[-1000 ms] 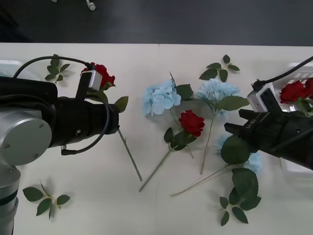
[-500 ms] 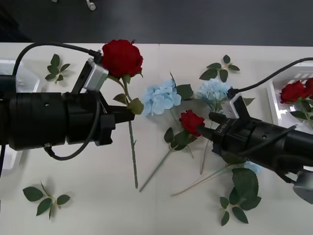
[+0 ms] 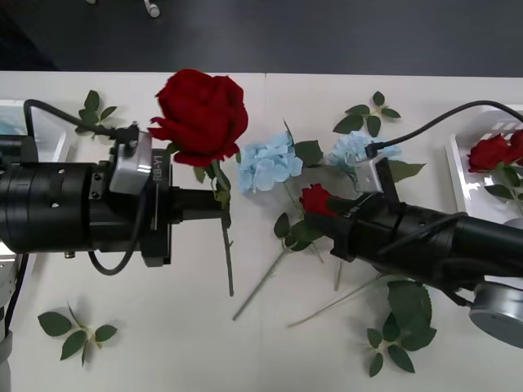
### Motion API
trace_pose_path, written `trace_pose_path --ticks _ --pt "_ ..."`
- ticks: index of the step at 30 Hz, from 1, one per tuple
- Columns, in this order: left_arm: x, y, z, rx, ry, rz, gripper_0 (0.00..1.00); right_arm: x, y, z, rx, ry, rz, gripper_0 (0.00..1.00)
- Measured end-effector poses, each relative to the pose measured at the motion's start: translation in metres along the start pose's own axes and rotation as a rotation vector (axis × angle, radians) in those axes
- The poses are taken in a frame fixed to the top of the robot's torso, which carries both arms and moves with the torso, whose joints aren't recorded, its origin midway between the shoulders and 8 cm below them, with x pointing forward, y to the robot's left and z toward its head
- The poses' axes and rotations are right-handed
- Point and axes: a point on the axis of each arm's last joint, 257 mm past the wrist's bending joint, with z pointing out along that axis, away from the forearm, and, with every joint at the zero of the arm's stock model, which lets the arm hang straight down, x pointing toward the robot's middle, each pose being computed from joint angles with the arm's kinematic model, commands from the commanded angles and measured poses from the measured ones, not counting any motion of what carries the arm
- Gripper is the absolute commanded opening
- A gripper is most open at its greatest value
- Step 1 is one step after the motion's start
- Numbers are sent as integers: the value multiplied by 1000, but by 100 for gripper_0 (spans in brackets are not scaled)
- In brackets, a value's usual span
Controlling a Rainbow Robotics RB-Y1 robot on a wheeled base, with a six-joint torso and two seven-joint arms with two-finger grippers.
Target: Put the red flowers into the right box and the blue flowers into the left box
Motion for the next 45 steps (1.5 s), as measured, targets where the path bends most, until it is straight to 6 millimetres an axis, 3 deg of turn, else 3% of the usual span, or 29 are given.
trace_pose_path --ticks 5,9,16,32,45 --pt "-19 -1 -11 -26 -104 31 0 5 39 8 -92 20 8 52" --pt "-24 -8 -4 0 -133 32 0 -2 67 9 -155 -18 25 52" --pt "-35 -4 10 32 -112 91 0 -14 96 3 -214 -45 20 52" --pt "-42 -6 18 38 -135 92 0 -16 127 -8 -279 -79 66 52" --pt "-42 -6 18 38 -135 92 0 -34 163 4 -355 -146 125 52"
